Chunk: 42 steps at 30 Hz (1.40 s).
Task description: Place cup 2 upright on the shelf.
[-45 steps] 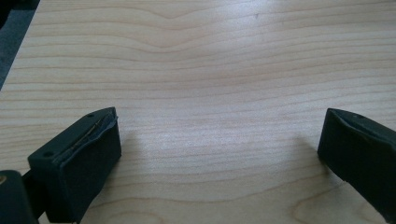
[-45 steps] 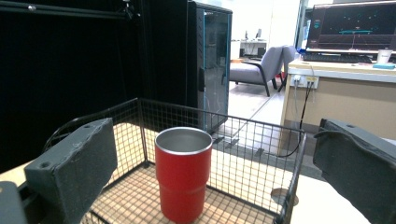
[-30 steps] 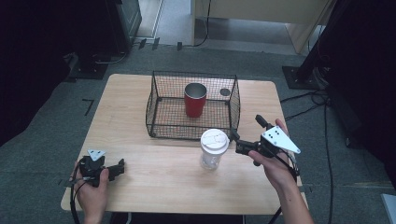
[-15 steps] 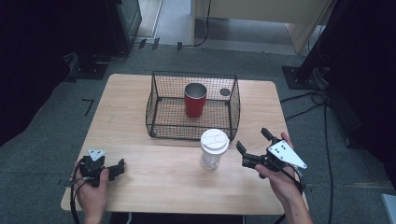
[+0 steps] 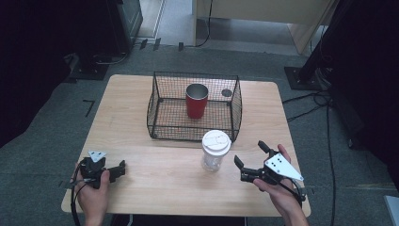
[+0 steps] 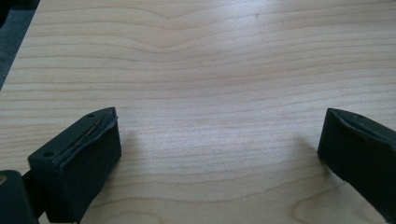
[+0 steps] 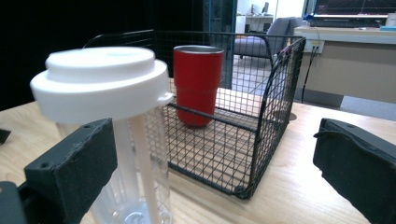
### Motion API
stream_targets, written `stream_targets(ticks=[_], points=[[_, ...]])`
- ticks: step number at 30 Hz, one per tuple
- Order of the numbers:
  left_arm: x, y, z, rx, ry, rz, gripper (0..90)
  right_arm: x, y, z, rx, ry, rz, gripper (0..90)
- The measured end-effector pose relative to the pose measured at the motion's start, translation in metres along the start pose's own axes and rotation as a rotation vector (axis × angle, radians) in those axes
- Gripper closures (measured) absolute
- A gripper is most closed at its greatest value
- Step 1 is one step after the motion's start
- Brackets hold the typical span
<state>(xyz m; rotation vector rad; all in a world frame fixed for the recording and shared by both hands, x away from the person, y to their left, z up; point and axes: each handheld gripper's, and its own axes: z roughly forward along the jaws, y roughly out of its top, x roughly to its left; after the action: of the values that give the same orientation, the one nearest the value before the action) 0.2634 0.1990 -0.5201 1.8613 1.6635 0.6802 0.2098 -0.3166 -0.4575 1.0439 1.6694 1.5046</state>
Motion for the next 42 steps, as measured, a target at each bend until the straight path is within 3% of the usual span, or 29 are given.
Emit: stream_targets(ticks=[18,42], points=[[0.0,0.0,0.0,0.0,0.0,0.0,0.0,0.021,-0.019,0.004,0.046,0.063,-0.008,0.0],[0.0,0.0,0.0,0.0,0.0,0.0,0.0,0.042,-0.017,0.021,0.057,0.114,-0.015,0.0]])
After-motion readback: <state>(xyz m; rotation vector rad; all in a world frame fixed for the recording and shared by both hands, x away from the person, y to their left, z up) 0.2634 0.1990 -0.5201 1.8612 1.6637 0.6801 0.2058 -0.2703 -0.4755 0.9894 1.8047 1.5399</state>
